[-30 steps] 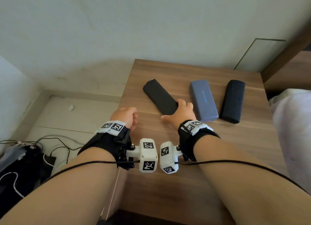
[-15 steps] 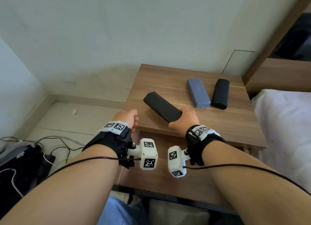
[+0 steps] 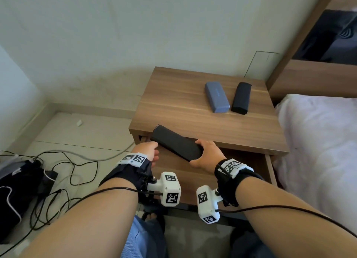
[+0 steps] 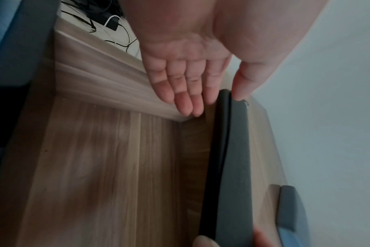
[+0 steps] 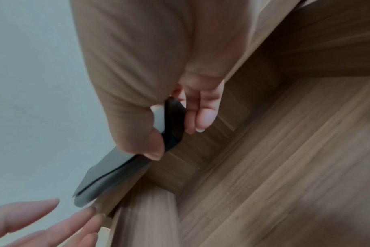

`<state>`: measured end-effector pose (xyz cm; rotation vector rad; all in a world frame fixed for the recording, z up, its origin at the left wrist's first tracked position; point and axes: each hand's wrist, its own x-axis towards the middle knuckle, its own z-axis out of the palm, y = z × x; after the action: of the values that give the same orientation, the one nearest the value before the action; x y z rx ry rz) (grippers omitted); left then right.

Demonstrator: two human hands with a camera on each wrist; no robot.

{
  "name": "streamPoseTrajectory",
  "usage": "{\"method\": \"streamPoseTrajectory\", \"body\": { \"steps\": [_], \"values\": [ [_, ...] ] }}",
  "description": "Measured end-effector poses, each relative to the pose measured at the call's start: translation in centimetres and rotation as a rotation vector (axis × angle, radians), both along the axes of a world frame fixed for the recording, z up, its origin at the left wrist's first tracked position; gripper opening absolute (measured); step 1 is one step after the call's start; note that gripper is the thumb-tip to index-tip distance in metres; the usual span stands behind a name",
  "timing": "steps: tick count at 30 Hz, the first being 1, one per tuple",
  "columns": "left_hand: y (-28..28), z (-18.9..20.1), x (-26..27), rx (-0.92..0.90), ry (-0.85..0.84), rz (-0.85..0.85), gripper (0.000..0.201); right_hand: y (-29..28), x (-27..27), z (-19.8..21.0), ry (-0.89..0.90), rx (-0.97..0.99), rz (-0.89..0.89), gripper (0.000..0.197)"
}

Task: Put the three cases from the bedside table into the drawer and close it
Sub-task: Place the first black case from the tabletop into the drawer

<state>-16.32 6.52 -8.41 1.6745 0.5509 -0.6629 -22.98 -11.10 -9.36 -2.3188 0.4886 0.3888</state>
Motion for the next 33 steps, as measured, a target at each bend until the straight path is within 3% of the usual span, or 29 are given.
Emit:
{"method": "streamPoseTrajectory", "body": {
  "steps": [6,20,24,27,33],
  "values": [
    [0.0,-2.9,1.2,0.028,0.105,-0.065,0.009,-0.8,0.2,-2.8,0.063,0.058,0.038,0.076],
    [-1.1,-8.1,3.4,0.064,0.172,-0.073,0.011,-1.5,5.0,-9.7,0.306,-0.117,-0.002,0.083],
    [-2.1,-9.2,4.9,0.077,0.176,-0.09,0.023,-1.4,7.0,-11.6,0.398,-0.225,-0.031,0.051],
    [-2.7,-9.6,5.8,0.083,0.182,-0.11,0.025,-1.2,8.2,-11.9,0.41,-0.174,-0.043,0.025],
    [-2.9,-10.2,6.5,0.078,0.202,-0.095,0.02,-1.6,9.4,-13.3,0.603,-0.193,0.162,0.049]
  ]
}}
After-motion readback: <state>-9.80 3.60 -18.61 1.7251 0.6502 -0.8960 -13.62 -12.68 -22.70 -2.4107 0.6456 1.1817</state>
